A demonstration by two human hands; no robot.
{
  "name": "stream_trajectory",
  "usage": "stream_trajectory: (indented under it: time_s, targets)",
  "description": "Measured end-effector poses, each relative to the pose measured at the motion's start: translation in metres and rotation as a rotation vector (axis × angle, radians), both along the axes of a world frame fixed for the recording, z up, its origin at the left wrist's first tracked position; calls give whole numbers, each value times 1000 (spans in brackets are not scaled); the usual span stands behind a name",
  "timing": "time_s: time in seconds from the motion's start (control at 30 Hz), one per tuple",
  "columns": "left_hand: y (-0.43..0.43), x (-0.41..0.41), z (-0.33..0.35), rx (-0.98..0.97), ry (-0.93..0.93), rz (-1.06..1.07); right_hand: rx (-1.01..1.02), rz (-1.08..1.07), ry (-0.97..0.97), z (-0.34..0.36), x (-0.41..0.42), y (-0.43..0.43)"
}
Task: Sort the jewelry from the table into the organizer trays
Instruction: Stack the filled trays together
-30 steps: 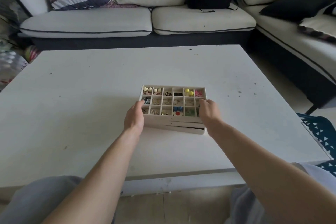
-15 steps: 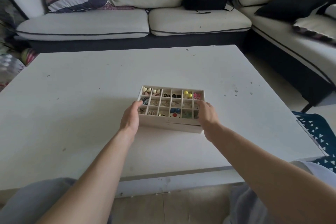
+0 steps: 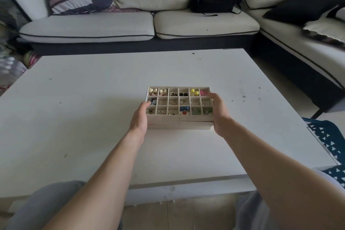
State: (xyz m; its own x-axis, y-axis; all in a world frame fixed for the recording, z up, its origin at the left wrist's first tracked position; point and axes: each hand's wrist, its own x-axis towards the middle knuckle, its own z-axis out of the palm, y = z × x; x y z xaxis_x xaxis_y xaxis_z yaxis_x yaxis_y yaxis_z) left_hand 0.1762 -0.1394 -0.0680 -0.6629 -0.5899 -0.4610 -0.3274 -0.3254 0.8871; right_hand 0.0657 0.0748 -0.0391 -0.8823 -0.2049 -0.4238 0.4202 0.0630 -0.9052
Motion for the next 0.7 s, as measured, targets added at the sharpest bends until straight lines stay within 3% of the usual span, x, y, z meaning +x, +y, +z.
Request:
stream_trajectory:
  time_s: [0.4,0.7]
  targets:
    - [-12,-53,10,1,50,-27,25,-33,30,5,-58,-23]
    - [-47,-99,-4,-88,26,-105,3,68,20,-39,-141,-40]
